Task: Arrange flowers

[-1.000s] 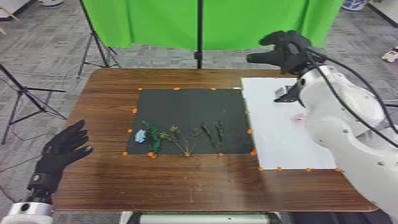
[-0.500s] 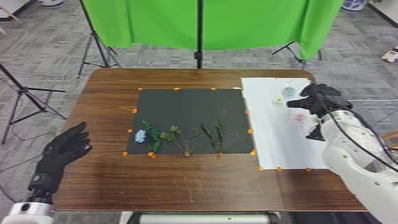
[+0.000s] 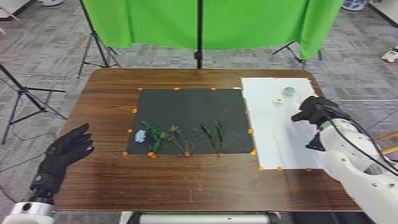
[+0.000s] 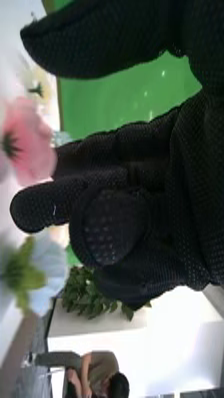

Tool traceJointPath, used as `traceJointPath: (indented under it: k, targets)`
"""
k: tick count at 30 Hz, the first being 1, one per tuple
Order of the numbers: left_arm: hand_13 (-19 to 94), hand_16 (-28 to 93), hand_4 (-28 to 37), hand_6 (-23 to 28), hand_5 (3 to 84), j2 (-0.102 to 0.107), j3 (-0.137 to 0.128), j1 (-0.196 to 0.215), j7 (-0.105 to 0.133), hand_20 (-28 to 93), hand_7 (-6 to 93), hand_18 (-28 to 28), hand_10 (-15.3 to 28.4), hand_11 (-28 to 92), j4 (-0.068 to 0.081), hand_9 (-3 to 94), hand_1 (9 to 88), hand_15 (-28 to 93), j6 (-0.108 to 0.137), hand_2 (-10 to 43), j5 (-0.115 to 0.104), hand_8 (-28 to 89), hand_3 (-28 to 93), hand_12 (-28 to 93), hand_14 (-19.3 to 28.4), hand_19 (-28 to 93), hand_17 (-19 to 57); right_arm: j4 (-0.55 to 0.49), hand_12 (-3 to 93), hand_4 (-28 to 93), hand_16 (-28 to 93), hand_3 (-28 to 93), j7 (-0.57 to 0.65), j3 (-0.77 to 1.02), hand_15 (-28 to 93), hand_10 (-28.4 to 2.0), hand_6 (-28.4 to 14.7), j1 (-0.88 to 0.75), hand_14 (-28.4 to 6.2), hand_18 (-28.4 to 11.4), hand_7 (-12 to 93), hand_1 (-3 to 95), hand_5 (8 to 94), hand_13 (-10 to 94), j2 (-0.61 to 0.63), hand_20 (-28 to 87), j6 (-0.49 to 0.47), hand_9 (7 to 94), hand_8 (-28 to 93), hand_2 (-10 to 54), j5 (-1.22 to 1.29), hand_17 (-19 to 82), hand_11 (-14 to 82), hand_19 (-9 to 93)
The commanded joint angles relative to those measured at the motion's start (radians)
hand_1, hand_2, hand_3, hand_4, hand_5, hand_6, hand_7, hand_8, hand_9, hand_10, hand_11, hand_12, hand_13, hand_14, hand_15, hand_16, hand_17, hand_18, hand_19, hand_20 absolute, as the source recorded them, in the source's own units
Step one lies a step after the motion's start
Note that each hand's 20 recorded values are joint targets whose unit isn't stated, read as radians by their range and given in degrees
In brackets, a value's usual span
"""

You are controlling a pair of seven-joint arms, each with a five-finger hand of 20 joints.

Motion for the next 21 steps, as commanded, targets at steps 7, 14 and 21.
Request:
traceJointPath:
  k: [7, 14, 21]
  targets:
    - [31, 2, -12.8, 3.5, 33.1, -0.017, -0.002, 0.012, -0.017, 21, 13.1, 11.7, 10.8, 16, -0.005, 33.3, 37.1, 17, -0.006, -9.5, 0.001, -7, 62, 14, 15.2, 8, 9.5, 0.050, 40.8, -15, 36, 61, 0.010, -0.073, 65, -10.5, 0.2, -0.023, -3.9, -16.2, 20, 52.5, 64.3, 85, -0.016, 58, 0.212, 81.4, 2, -9.5, 0.002, 58, 15.7, 93]
    - [31, 2, -12.7, 3.5, 33.1, -0.020, -0.009, 0.023, -0.024, 21, 13.0, 11.7, 10.9, 16, -0.011, 33.2, 37.2, 17, -0.004, -9.5, 0.001, -7, 61, 14, 15.2, 8, 9.4, -0.024, 45.5, -16, 36, 59, 0.013, -0.027, 64, -8.6, -1.7, 0.017, -2.0, -15.3, 24, 61.1, 76.7, 89, -0.018, 60, 0.340, 88.1, 11, -9.5, 0.041, 62, 11.8, 93]
    - [31, 2, -12.4, 3.5, 33.2, -0.015, -0.012, 0.029, -0.020, 21, 12.9, 11.7, 10.8, 16, -0.012, 33.2, 37.0, 17, 0.001, -9.5, -0.002, -7, 62, 14, 15.2, 8, 9.4, -0.105, 46.3, -16, 37, 59, -0.055, -0.123, 64, -8.7, -1.5, 0.294, -1.8, -14.9, 25, 62.0, 77.7, 89, -0.099, 61, 0.381, 88.9, 11, -9.5, 0.118, 63, 12.0, 93]
